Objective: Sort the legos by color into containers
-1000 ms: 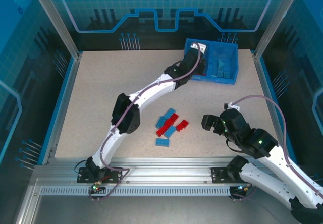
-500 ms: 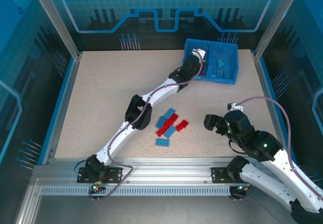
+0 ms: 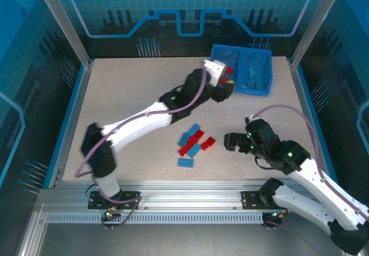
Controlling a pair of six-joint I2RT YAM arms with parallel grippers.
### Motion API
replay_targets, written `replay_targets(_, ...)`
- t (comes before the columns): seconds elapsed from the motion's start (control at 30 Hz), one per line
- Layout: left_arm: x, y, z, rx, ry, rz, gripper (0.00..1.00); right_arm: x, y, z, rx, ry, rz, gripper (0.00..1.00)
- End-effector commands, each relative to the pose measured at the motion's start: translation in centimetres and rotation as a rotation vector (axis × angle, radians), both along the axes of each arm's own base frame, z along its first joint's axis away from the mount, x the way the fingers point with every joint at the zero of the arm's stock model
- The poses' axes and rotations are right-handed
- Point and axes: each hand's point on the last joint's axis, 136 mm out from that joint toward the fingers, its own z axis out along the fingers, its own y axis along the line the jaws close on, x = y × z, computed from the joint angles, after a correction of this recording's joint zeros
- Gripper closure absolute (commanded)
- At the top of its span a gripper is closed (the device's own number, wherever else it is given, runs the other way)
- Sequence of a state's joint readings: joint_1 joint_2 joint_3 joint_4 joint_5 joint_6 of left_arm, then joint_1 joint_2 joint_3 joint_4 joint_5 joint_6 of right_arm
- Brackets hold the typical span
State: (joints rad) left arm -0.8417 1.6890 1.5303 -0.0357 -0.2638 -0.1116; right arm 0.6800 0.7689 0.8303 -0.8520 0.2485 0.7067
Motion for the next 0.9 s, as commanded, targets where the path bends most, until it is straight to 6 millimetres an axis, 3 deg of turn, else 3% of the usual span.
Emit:
replay_targets(0.0, -4.1, 5.1, -3.5, 0.040, 0.132, 0.030, 0.29, 0.0, 4.7, 0.4, 0.040, 0.029, 0.238, 0.02)
replay_targets(0.07, -6.5, 8.6, -4.1, 0.074, 0.138, 0.057, 0.28, -0.2, 7.2, -0.1, 0.026, 0.061, 0.321, 0.03)
replay_targets(0.2, -11.4, 14.3, -6.2, 0.258, 0.128, 0.021, 0.22, -1.6, 11.8, -3.7, -0.010, 0.167, 0.420, 0.05)
replay_targets(0.3, -14.9, 17.4, -7.9, 0.406, 0.139, -0.058, 0.16, -3.3, 15.9, -5.6, -0.043, 0.167, 0.572, 0.06)
replay_targets(0.47, -18.8, 21.9, -10.4, 0.546, 0.127, -0.112, 0.09, -4.6, 19.8, -8.6, -0.154, 0.111, 0.777, 0.05)
replay_targets(0.63, -21.5, 24.1, -10.9, 0.542, 0.040, -0.167, 0.01, -4.8, 21.8, -11.0, -0.188, 0.150, 0.846, 0.12)
replay_targets(0.87, -22.5, 25.3, -11.2, 0.442, -0.075, -0.139, 0.01, -4.2, 22.4, -13.8, -0.240, 0.211, 0.850, 0.15)
